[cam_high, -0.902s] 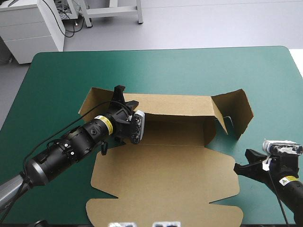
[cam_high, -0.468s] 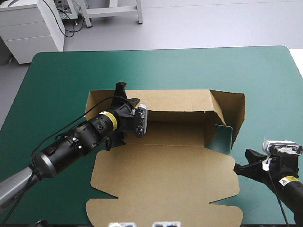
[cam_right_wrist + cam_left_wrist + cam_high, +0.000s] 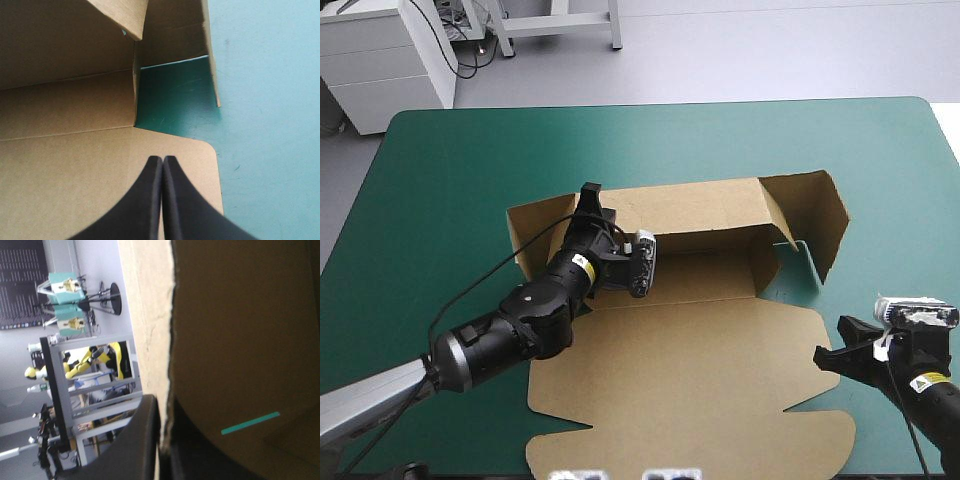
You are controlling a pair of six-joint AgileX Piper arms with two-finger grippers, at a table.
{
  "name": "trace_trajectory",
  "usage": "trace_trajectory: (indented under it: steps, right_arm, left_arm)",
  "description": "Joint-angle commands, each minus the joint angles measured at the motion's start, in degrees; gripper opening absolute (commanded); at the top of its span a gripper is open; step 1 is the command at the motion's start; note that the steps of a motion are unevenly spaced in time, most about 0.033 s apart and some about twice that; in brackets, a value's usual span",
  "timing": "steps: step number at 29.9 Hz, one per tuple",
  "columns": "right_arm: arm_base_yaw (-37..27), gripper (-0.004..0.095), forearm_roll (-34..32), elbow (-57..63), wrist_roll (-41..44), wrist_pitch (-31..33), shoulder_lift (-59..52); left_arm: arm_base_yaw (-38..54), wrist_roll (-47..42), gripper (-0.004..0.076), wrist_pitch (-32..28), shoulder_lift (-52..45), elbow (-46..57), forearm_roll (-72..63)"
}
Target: Fold the box
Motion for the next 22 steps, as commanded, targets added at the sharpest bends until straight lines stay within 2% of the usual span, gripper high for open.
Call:
trace_trajectory:
  steps: [1,7,10,14,18,22]
  right_arm:
    - [0.1,-0.0007,1.0,-2.0,-0.1,-2.7,0.7]
    - [0.1,-0.0007,1.1,-2.2,0.5,-1.2,1.5]
    - [0.1,-0.0007,1.1,-2.7,0.5,-0.5,2.8]
    - [0.1,-0.0007,1.1,-4.5,0.5,0.4,4.8]
    - [0.1,-0.0006,1.1,-7.3,0.9,1.7,6.9]
    - [0.1,-0.0005,0.9,-11.8,0.9,2.4,10.3]
  left_arm:
    - [-2.9,-7.4,-0.0008,8.9,-0.2,-1.0,6.8]
    - [-7.6,-18.8,-0.0008,17.6,2.1,-1.0,14.9]
    - [-10.4,-21.3,-0.0008,22.0,3.4,-1.0,19.1]
    - [-12.9,-22.4,-0.0008,24.1,5.2,-1.0,21.6]
    - [-13.8,-30.1,-0.0008,27.9,6.1,-1.0,25.3]
    - [-13.9,-32.3,-0.0008,31.3,6.2,-1.0,29.4]
